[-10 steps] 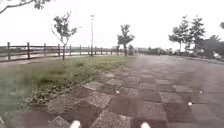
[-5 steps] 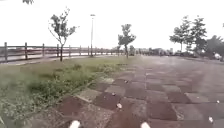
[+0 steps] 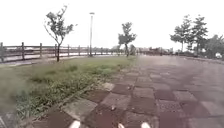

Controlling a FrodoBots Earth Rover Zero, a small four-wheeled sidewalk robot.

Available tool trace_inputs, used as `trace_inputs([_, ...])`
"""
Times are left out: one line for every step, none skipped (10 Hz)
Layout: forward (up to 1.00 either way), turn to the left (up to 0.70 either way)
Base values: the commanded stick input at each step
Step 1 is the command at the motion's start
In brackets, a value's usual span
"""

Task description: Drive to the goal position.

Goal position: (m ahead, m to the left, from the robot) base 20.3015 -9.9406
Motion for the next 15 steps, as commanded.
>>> trace_inputs([0.70, -0.11])
trace_inputs([0.70, -0.35])
trace_inputs([0.70, -0.35])
trace_inputs([0.70, -0.35])
trace_inputs([0.70, -0.35])
trace_inputs([0.70, -0.35])
trace_inputs([0.70, -0.11])
trace_inputs([0.70, 0.03])
trace_inputs([0.70, 0.00])
trace_inputs([0.70, 0.00])
trace_inputs([0.70, 0.00])
trace_inputs([0.70, 0.00])
trace_inputs([0.70, 0.00])
trace_inputs([0.70, 0.00])
trace_inputs([0.70, 0.00])
